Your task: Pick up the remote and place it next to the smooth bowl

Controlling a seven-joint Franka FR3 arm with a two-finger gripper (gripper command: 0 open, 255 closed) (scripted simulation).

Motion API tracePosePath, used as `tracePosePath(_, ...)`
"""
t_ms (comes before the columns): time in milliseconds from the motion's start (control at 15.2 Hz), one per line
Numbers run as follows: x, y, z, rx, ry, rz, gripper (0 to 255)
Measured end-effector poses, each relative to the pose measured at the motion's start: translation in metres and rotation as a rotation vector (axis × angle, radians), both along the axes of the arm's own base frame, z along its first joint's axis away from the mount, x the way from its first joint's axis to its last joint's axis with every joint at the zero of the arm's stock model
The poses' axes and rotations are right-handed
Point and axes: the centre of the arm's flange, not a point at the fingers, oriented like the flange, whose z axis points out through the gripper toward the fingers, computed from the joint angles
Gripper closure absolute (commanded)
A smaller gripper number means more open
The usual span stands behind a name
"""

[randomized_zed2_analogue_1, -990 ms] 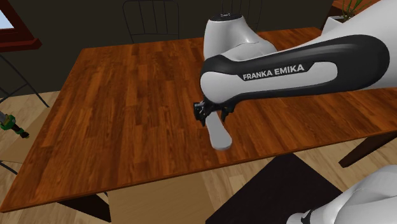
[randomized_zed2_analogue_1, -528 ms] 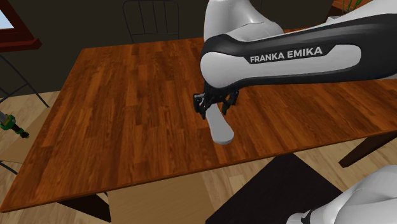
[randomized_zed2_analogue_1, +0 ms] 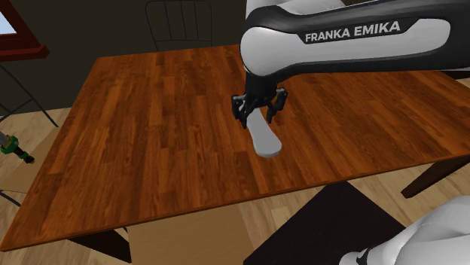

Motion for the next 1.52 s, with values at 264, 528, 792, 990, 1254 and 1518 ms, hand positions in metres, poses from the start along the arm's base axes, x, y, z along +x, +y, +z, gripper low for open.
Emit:
tracePosePath(264, 0.016, -0.045, 0.000, 0.001, 0.001, 0.000, 255)
tracePosePath(528, 0.037, -0.095, 0.000, 0.001, 0.000, -0.001, 255)
tracePosePath(792, 0.056, -0.144, 0.000, 0.000, 0.000, -0.001, 255)
tracePosePath(990, 0.073, -0.179, -0.001, 0.001, 0.000, -0.001, 255)
tracePosePath(1254, 0.092, -0.229, 0.001, 0.001, 0.000, -0.001, 255)
tracePosePath(1518, 0.115, -0.279, 0.001, 0.001, 0.000, -0.001, 255)
